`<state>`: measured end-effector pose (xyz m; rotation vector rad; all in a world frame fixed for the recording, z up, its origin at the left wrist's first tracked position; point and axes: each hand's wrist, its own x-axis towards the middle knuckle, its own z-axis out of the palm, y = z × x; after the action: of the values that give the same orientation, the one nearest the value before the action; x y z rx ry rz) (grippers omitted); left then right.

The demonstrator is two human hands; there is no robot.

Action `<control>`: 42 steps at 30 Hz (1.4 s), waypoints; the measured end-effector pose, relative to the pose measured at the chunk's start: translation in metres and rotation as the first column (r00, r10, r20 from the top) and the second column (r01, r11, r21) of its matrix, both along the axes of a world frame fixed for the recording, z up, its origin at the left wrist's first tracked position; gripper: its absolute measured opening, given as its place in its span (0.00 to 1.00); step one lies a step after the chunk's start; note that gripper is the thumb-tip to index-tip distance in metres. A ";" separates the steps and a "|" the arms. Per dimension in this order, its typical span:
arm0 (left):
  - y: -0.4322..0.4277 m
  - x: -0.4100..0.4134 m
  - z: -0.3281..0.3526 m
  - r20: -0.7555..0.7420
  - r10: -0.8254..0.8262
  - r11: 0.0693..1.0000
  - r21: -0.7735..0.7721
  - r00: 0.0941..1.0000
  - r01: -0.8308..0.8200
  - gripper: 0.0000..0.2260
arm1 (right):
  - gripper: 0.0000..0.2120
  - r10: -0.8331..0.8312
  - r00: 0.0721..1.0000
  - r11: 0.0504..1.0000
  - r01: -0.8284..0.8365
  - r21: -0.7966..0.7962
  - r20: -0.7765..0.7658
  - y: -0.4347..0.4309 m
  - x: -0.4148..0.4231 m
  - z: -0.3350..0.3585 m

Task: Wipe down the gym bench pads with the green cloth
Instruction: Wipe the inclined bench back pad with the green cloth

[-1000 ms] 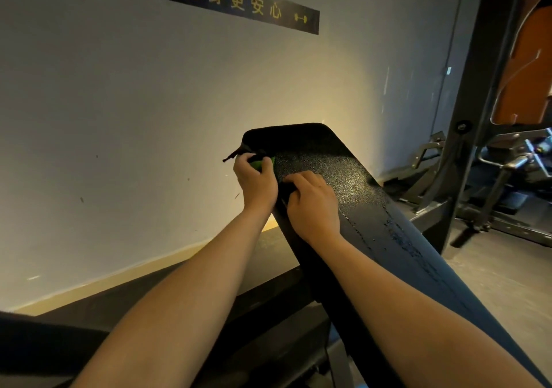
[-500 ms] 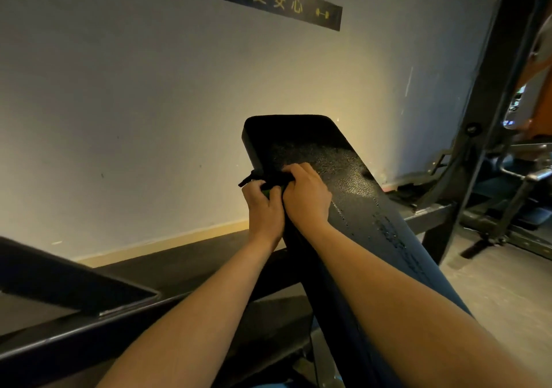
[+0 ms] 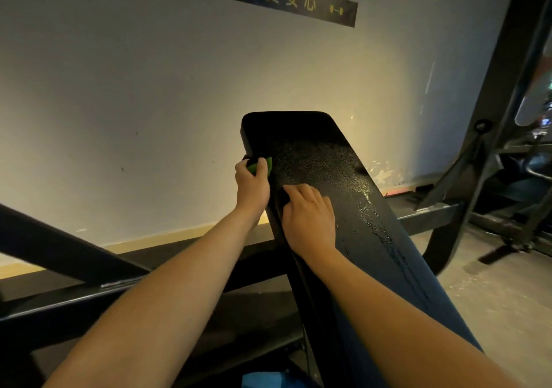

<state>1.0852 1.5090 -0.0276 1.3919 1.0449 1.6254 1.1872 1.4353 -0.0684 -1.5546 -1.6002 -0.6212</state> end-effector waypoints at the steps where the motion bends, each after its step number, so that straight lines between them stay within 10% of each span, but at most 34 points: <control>1: 0.003 0.004 0.000 -0.014 0.016 1.000 -0.009 1.000 -0.016 0.17 | 0.16 0.008 1.000 1.000 -0.008 0.009 -0.008 0.001 0.000 0.001; 15: -0.076 0.023 -0.061 -0.034 0.127 0.992 0.031 0.991 -0.126 0.08 | 0.20 0.141 0.890 0.989 -0.146 0.021 -0.435 -0.004 0.010 0.003; 42: -0.078 0.023 -0.052 -0.033 0.098 0.985 -0.141 0.995 -0.101 0.15 | 0.21 0.090 0.988 0.991 -0.101 -0.084 -0.125 -0.021 0.010 -0.001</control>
<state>1.1083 1.4315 -0.0795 1.2872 1.2385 1.5738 1.1972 1.4147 -0.0695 -1.5405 -1.6190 -0.4002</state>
